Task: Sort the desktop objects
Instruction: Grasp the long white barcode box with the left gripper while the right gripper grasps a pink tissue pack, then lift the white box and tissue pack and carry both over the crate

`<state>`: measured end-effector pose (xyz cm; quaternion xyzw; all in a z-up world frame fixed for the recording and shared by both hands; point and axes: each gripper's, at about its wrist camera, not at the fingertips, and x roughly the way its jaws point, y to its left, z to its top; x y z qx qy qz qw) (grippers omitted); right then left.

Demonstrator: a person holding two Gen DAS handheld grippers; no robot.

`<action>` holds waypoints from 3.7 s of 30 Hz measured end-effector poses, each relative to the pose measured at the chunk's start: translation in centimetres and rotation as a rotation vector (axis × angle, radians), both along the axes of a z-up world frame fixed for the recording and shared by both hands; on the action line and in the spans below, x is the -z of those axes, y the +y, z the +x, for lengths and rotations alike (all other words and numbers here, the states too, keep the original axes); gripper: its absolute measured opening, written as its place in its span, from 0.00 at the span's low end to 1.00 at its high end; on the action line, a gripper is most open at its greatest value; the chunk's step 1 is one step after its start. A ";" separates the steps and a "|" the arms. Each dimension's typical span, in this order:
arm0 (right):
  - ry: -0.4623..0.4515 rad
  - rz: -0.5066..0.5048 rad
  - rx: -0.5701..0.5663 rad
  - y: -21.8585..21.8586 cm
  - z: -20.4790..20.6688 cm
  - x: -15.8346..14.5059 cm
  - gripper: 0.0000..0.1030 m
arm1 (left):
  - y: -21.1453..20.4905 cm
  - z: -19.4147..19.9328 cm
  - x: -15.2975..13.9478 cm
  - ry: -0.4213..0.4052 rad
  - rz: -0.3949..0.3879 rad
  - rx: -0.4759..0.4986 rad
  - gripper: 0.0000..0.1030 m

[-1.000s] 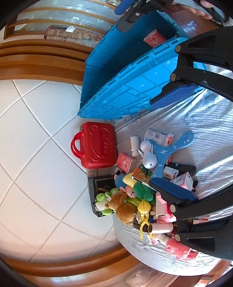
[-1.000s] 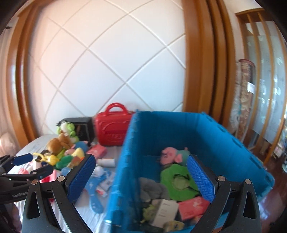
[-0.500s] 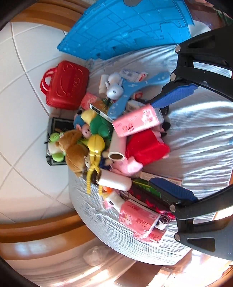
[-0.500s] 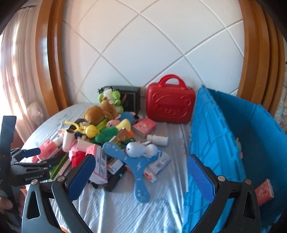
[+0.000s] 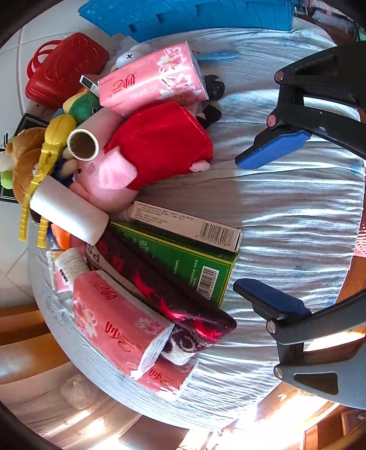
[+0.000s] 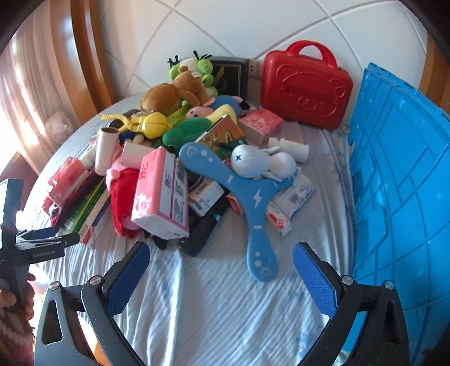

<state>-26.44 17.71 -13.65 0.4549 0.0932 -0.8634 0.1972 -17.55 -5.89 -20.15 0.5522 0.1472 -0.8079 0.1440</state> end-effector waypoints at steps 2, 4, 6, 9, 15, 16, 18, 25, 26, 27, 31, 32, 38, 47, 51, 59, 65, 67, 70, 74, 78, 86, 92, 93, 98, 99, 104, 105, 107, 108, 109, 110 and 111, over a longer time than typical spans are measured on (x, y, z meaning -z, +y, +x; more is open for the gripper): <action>-0.016 0.011 -0.004 -0.4 0.0 0.8 1.00 | 0.1 -0.2 0.9 -0.008 0.011 0.016 0.78; -0.034 0.019 -0.004 -0.7 -0.1 1.4 1.00 | 0.3 -0.5 1.7 -0.020 0.018 0.029 0.78; -0.053 0.026 -0.007 -0.8 -0.2 2.1 1.00 | 0.3 -0.8 2.5 -0.030 0.028 0.035 0.78; -0.072 0.034 -0.005 -1.0 -0.3 2.8 1.00 | 0.3 -1.2 3.6 -0.051 0.036 0.033 0.78; -0.100 0.047 -0.013 -1.7 -0.6 3.9 1.00 | 0.6 -2.2 5.2 -0.102 0.016 0.048 0.78; -0.103 0.048 -0.018 -1.9 -0.6 4.0 1.00 | 0.7 -2.2 5.3 -0.105 0.017 0.050 0.78; -0.107 0.049 -0.028 -2.3 -0.6 4.1 1.00 | 0.9 -2.0 5.1 -0.098 0.033 0.059 0.78; -0.114 0.046 -0.060 -3.8 -1.1 4.4 1.00 | 1.7 -2.6 3.1 -0.040 0.074 0.100 0.78; -0.114 0.045 -0.065 -4.0 -1.1 4.4 1.00 | 1.6 -3.0 3.3 -0.037 0.082 0.099 0.78; -0.114 0.044 -0.070 -4.2 -1.2 4.4 1.00 | 1.6 -3.4 3.8 -0.034 0.098 0.101 0.78; -0.105 0.047 -0.096 -5.5 -1.4 4.2 1.00 | 2.1 -4.6 6.0 -0.073 0.107 0.102 0.77; -0.099 0.049 -0.102 -6.0 -1.6 4.1 1.00 | 2.4 -4.6 6.1 -0.073 0.093 0.107 0.77; -0.129 0.009 -0.109 -8.2 -3.2 5.1 1.00 | 2.6 -4.5 6.4 -0.068 0.100 0.088 0.71; -0.137 0.094 -0.089 -11.0 -5.0 8.9 1.00 | 4.0 -4.4 6.7 -0.057 0.034 0.073 0.71; -0.107 0.090 -0.083 -10.8 -4.9 8.9 0.62 | 4.9 -3.6 6.3 -0.051 0.003 0.087 0.44; -0.129 0.086 -0.124 -8.9 -2.1 9.0 0.55 | 6.4 -0.6 5.5 -0.050 0.061 0.118 0.25; -0.201 0.087 -0.102 -5.4 0.9 10.5 0.54 | 8.9 2.7 5.5 -0.063 0.017 0.169 0.25; -0.221 0.088 -0.092 -4.4 1.7 10.9 0.54 | 9.3 3.5 5.4 -0.070 0.022 0.176 0.25; -0.245 0.090 -0.089 -3.3 2.7 11.2 0.54 | 9.6 4.5 5.2 -0.078 0.027 0.178 0.25; -0.253 0.085 -0.106 -2.8 3.4 11.2 0.55 | 9.9 5.4 4.5 -0.087 0.019 0.175 0.25; -0.247 0.095 -0.125 -3.4 3.4 10.9 0.75 | 10.1 5.5 3.5 -0.092 -0.012 0.162 0.35; -0.203 0.113 -0.161 -5.4 2.2 10.0 0.92 | 10.5 4.3 2.3 -0.075 -0.031 0.163 0.52; -0.205 0.133 -0.166 -6.1 0.2 10.6 0.93 | 10.8 2.7 3.3 -0.093 -0.007 0.156 0.52; -0.205 0.134 -0.167 -6.2 0.1 10.7 0.93 | 10.9 2.6 3.5 -0.096 0.000 0.155 0.52; -0.216 0.132 -0.177 -6.8 -0.4 11.2 0.93 | 11.4 3.0 3.9 -0.102 0.019 0.157 0.52; -0.218 0.129 -0.183 -7.0 -0.4 11.3 0.93 | 11.6 3.2 3.9 -0.100 0.028 0.166 0.52; -0.204 0.145 -0.212 -7.5 0.5 11.1 0.67 | 12.4 4.6 2.8 -0.075 0.004 0.176 0.31; -0.206 0.142 -0.214 -7.5 0.6 11.0 0.65 | 12.5 5.0 2.4 -0.068 -0.001 0.174 0.27; -0.200 0.133 -0.216 -7.4 1.0 10.7 0.62 | 12.5 5.6 1.7 -0.051 0.003 0.165 0.21; -0.197 0.125 -0.216 -7.3 1.2 10.4 0.61 | 12.5 6.1 1.1 -0.038 0.004 0.157 0.21; -0.190 0.116 -0.215 -7.1 1.5 10.1 0.60 | 12.5 6.6 0.5 -0.024 -0.002 0.154 0.21; -0.179 0.106 -0.214 -7.0 1.8 9.5 0.60 | 12.6 7.0 -0.2 -0.008 -0.005 0.155 0.21; -0.167 0.098 -0.215 -6.9 2.1 9.0 0.60 | 12.7 7.5 -0.9 0.010 -0.009 0.155 0.21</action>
